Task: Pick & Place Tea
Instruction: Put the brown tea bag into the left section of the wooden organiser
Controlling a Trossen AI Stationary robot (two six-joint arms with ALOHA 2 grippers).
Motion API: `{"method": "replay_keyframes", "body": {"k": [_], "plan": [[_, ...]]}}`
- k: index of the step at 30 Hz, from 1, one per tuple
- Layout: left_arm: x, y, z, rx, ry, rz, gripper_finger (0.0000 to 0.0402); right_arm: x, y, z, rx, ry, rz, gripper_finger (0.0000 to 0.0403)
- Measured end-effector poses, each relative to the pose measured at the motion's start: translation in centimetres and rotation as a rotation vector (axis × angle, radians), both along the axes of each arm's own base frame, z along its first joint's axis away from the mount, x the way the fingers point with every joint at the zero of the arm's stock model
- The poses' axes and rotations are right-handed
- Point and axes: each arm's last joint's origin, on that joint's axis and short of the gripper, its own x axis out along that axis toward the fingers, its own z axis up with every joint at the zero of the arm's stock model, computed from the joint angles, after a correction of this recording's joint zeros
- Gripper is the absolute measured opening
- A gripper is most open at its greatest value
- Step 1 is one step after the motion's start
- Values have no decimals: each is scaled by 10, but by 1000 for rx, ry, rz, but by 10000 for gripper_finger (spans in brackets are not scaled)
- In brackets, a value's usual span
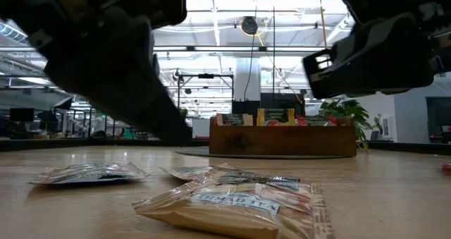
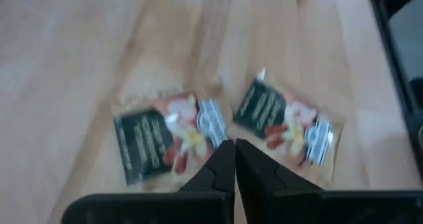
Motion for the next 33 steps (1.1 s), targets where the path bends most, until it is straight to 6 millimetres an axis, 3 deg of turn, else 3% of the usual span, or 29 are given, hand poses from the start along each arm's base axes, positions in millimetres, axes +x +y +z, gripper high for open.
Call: {"method": "replay_keyframes", "body": {"k": [4, 9, 17, 33], "plan": [[-2, 1, -3, 4, 30, 12, 13, 22, 8, -12, -33, 29, 47, 1], [-3, 3, -6, 30, 53, 13, 8, 35, 2, -24, -38, 73, 6, 1], [4, 14, -15, 28, 85, 51, 4, 38, -11, -29, 44, 158, -84, 1], [24, 42, -21, 41, 54, 91, 15, 36, -8, -29, 72, 174, -83, 2]]}}
